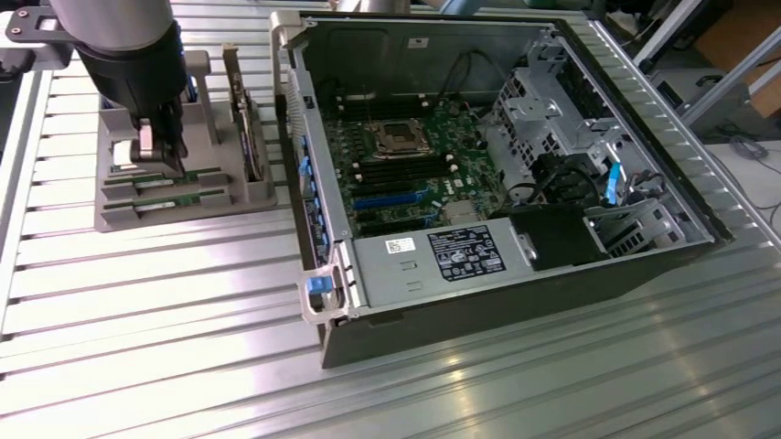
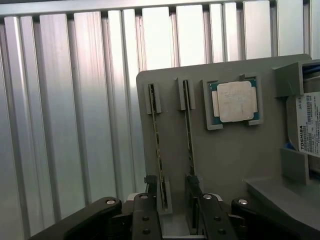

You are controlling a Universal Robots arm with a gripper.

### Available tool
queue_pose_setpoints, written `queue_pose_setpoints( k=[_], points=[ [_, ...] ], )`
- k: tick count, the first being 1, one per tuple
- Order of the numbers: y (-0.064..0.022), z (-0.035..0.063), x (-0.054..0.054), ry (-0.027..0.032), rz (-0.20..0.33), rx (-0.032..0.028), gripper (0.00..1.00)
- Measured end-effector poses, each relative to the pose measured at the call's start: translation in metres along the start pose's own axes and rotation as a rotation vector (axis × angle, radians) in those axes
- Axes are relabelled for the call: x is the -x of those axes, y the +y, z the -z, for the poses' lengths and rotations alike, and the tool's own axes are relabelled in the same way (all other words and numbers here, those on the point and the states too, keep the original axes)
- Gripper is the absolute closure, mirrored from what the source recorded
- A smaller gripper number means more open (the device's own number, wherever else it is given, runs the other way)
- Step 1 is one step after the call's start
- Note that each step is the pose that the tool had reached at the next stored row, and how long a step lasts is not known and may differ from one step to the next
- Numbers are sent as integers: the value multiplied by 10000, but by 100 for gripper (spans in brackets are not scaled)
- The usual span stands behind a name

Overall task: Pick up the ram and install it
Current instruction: 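Pick up the ram and move it above insertion slot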

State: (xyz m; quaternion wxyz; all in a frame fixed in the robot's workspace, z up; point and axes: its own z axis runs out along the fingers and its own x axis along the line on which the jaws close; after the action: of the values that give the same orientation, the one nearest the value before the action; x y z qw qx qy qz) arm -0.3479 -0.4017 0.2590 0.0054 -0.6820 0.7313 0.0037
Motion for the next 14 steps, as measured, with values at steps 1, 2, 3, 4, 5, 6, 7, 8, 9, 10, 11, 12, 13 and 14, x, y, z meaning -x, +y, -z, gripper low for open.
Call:
queue_pose_setpoints(
  k=[1,2,3,4,5,6,7,8,9,10,11,12,13,14],
  points=[
    [0,-6,0,0,0,0,64],
    [0,-11,0,0,0,0,64],
    [0,-15,0,0,0,0,64],
    [0,-23,0,-1,0,-1,64],
    [0,-33,0,0,0,0,64],
    [0,-44,-1,0,-1,0,64],
    [0,-51,-1,0,-1,-1,64],
    [0,-56,-1,0,1,0,64],
    [0,-64,-1,0,3,0,64],
    [0,-75,-1,0,17,0,64],
    [0,-79,-1,1,36,2,64],
    [0,-85,-1,0,93,2,64],
    [1,-89,-1,1,308,5,64],
    [1,-91,-1,-1,462,6,64]
  ],
)
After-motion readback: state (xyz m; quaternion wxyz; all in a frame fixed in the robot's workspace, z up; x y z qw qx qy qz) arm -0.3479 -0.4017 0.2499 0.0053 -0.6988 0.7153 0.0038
